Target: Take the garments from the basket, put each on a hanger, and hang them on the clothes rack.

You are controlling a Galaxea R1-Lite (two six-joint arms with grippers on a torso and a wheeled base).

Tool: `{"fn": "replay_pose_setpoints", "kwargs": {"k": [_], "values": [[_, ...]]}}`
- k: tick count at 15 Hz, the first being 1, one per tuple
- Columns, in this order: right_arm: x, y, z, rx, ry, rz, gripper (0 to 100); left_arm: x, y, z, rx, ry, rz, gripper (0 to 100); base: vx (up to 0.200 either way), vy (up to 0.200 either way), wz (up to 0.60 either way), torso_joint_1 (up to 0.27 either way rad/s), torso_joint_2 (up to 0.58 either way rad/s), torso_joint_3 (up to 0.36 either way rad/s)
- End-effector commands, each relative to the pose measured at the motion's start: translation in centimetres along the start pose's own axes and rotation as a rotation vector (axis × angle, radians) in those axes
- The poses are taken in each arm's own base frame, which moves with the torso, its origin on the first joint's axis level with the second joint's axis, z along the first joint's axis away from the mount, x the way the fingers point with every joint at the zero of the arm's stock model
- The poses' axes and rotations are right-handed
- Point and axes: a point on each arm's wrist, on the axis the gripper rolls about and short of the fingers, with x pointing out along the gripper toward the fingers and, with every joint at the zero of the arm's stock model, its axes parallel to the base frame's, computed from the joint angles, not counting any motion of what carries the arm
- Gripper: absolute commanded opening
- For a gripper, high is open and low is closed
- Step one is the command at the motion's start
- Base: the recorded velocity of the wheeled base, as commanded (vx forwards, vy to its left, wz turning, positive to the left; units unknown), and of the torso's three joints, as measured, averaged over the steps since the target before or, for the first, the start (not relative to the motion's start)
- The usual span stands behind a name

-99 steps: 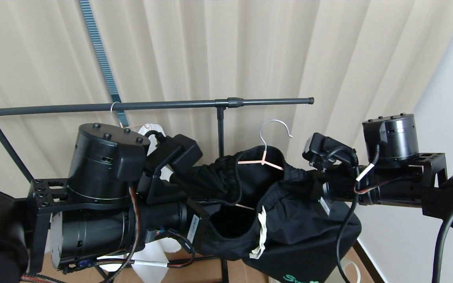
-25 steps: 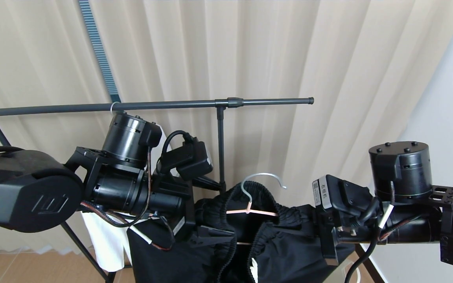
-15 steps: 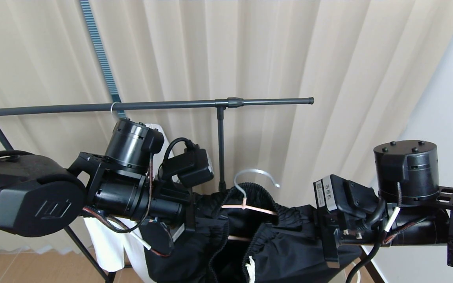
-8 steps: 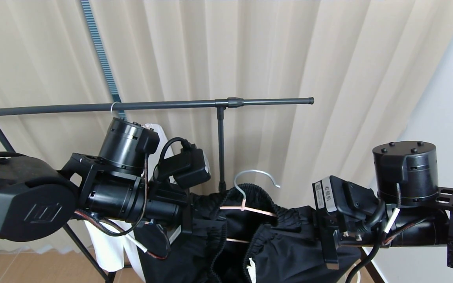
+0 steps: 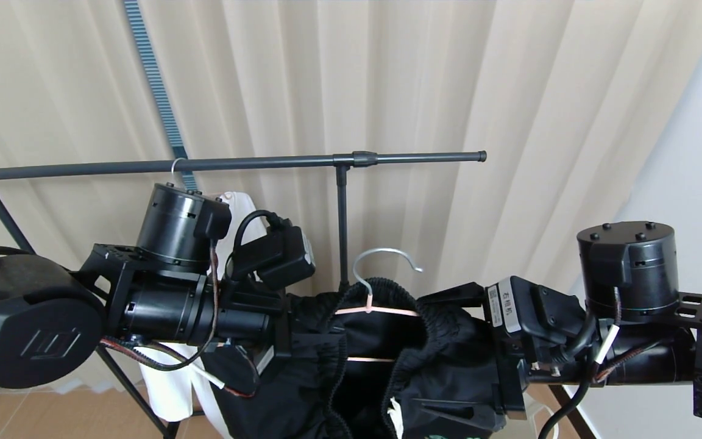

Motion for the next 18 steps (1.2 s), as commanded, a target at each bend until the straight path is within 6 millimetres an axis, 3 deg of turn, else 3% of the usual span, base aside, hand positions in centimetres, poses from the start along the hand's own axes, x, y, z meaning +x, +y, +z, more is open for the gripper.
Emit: {"fn": "replay_pose_setpoints", "kwargs": {"k": [1, 7, 11, 18], "values": [[-0.1, 0.0, 0.0, -0.001, -0.002, -0.004, 100, -1.1, -0.2, 0.0, 0.003, -0.009, 0.023, 0, 0.000, 0.000, 0.00, 0.000, 0.00, 0.000], [-1.1, -1.2, -0.2, 0.009, -0.035, -0.022, 100, -5.2, -1.0, -0.7, -0.017, -0.028, 0.117, 0, 0.000, 0.000, 0.00, 0.000, 0.00, 0.000], [-2.1, -4.0, -2.0, 0.063, -0.110, 0.039, 100, -8.3, -1.9, -1.0, -0.074, -0.057, 0.200, 0, 0.000, 0.000, 0.00, 0.000, 0.00, 0.000], [-0.9, -6.0, -4.7, 0.134, -0.107, 0.083, 100, -10.1, -3.3, -1.2, -0.167, -0.101, 0.245, 0, 0.000, 0.000, 0.00, 0.000, 0.00, 0.000]]}}
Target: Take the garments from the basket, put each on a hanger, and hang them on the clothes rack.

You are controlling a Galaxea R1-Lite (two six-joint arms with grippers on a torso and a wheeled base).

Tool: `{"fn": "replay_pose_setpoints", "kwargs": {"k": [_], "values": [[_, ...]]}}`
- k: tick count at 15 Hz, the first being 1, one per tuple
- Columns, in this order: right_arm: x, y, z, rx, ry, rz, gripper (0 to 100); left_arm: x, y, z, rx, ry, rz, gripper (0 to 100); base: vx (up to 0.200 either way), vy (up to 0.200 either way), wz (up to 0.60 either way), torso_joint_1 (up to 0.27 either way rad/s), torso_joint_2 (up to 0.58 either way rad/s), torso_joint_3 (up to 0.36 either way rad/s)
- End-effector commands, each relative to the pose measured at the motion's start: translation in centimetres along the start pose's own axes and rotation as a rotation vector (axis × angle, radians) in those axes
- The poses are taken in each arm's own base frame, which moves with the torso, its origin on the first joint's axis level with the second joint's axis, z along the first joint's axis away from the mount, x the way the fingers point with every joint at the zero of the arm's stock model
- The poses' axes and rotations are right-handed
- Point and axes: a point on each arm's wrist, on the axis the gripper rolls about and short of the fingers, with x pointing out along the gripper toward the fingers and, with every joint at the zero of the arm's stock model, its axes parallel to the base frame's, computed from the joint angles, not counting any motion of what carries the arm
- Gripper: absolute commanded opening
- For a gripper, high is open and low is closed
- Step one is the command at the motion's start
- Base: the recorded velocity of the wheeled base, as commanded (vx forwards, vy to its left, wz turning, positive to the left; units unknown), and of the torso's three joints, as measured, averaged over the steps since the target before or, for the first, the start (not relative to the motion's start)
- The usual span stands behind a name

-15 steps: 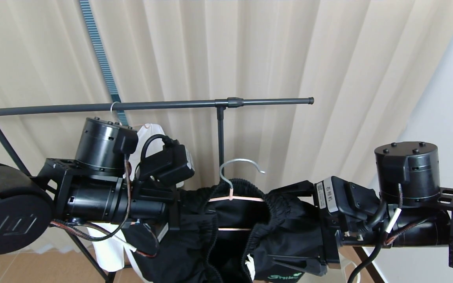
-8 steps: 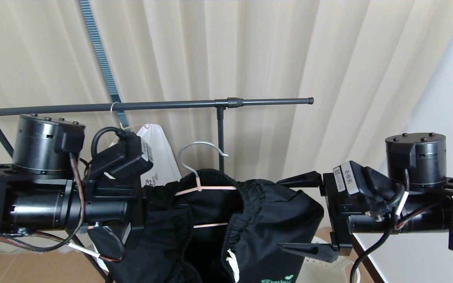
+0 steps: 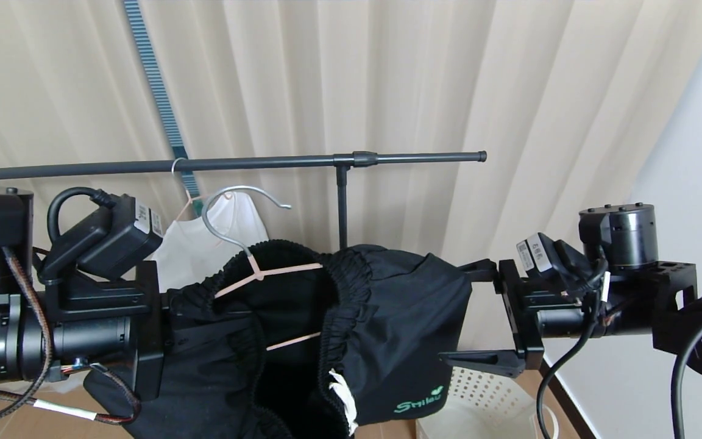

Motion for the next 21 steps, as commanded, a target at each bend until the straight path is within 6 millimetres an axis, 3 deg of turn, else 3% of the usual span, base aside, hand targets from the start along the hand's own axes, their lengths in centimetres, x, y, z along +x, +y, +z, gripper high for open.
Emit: {"fn": "replay_pose_setpoints", "kwargs": {"k": [1, 8, 14, 15, 21], "values": [[1.1, -0.8, -1.7, 0.048, 0.030, 0.015, 100, -0.6, -0.3, 0.1, 0.003, -0.014, 0.011, 0, 0.000, 0.000, 0.00, 0.000, 0.00, 0.000], [3.2, -2.6, -4.8, 0.072, 0.046, 0.014, 100, -0.7, -0.3, 0.0, 0.001, -0.016, 0.015, 0, 0.000, 0.000, 0.00, 0.000, 0.00, 0.000], [3.3, -2.7, -5.0, 0.073, 0.054, 0.005, 100, -1.0, -0.3, 0.1, -0.028, -0.033, 0.030, 0, 0.000, 0.000, 0.00, 0.000, 0.00, 0.000], [3.3, -2.8, -5.0, 0.073, 0.059, -0.003, 0, -1.1, -0.4, 0.1, -0.026, -0.035, 0.031, 0, 0.000, 0.000, 0.00, 0.000, 0.00, 0.000], [2.1, -4.1, -5.0, 0.071, 0.055, -0.060, 0, -1.8, -0.4, -0.1, -0.030, -0.041, 0.057, 0, 0.000, 0.000, 0.00, 0.000, 0.00, 0.000]]}}
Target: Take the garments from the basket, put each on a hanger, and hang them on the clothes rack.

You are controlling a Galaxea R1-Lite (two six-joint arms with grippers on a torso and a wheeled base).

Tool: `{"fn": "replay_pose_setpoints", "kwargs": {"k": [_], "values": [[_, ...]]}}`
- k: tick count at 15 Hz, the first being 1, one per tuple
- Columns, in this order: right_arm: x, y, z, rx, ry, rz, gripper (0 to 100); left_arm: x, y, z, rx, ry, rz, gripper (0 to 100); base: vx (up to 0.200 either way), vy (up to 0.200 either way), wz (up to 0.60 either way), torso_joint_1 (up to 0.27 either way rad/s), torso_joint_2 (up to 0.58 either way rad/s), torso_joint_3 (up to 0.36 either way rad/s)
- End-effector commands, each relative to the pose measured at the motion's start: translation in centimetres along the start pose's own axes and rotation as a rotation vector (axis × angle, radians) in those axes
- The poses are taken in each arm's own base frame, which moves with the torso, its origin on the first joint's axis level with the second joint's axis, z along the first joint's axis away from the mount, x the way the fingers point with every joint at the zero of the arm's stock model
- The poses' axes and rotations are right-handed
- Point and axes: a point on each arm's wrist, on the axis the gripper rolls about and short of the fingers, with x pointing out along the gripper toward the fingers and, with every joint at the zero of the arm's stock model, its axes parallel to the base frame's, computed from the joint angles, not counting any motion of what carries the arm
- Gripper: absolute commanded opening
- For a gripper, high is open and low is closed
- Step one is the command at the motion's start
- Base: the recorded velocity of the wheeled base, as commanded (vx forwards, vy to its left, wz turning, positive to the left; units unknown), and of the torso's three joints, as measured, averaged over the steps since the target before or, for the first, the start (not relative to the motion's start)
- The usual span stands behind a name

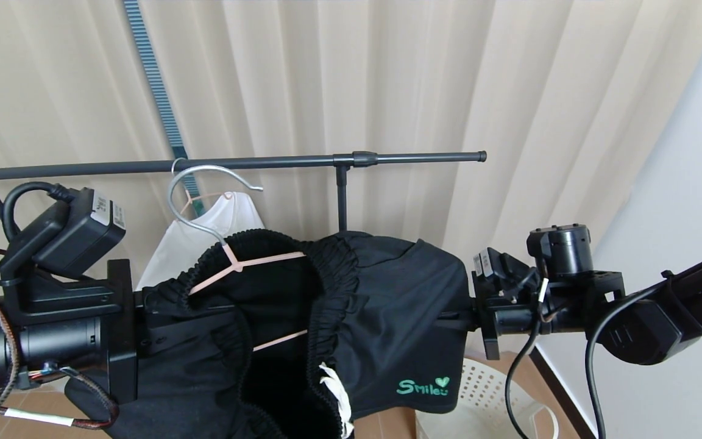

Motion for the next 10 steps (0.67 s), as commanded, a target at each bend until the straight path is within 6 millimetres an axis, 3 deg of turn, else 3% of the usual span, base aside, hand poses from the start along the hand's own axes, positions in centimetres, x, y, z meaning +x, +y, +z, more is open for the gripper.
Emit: {"fn": "replay_pose_setpoints", "kwargs": {"k": [1, 10], "values": [[-0.4, -0.6, 0.1, -0.003, -0.004, -0.021, 0, -0.4, -0.1, -0.1, 0.001, -0.004, 0.009, 0, 0.000, 0.000, 0.00, 0.000, 0.00, 0.000], [-1.1, -2.4, -0.7, 0.028, -0.003, -0.070, 0, -2.1, -0.4, -0.4, 0.002, -0.025, 0.061, 0, 0.000, 0.000, 0.00, 0.000, 0.00, 0.000]]}}
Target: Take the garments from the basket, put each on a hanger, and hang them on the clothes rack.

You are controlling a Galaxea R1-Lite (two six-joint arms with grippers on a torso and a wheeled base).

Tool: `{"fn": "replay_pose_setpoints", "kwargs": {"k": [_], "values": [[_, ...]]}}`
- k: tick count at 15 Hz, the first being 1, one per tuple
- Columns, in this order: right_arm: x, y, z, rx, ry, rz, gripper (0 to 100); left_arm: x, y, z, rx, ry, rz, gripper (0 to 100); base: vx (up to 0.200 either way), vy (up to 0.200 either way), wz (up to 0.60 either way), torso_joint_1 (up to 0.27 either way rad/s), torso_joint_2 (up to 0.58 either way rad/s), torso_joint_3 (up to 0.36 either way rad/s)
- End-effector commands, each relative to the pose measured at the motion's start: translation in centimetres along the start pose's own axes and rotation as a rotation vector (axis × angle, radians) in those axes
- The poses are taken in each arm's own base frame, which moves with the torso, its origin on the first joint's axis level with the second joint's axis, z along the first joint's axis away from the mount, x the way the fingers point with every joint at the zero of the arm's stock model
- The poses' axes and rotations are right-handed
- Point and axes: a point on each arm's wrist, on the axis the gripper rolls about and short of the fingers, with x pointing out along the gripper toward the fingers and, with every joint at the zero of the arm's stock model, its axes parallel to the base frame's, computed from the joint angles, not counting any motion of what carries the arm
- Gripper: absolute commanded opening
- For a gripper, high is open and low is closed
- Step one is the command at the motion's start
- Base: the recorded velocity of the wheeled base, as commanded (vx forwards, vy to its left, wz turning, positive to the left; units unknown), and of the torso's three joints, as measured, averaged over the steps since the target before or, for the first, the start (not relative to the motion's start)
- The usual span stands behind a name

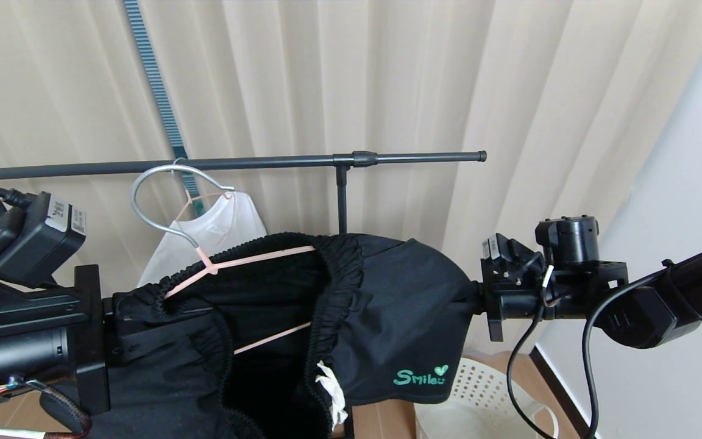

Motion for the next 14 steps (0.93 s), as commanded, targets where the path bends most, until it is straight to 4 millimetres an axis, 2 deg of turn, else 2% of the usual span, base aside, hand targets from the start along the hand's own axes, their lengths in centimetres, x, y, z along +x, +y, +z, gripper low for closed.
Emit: {"fn": "replay_pose_setpoints", "kwargs": {"k": [1, 10, 14], "values": [[0.11, -0.26, -0.22, 0.005, 0.003, -0.002, 0, -0.36, -0.11, 0.14, 0.000, -0.011, 0.009, 0, 0.000, 0.000, 0.00, 0.000, 0.00, 0.000], [0.34, -0.69, -0.84, 0.020, 0.024, -0.017, 0, -0.59, -0.09, 0.24, -0.025, -0.018, 0.018, 0, 0.000, 0.000, 0.00, 0.000, 0.00, 0.000], [0.07, -0.21, -0.67, 0.026, 0.039, -0.026, 0, -0.61, 0.21, 0.00, -0.039, -0.008, 0.035, 0, 0.000, 0.000, 0.00, 0.000, 0.00, 0.000]]}}
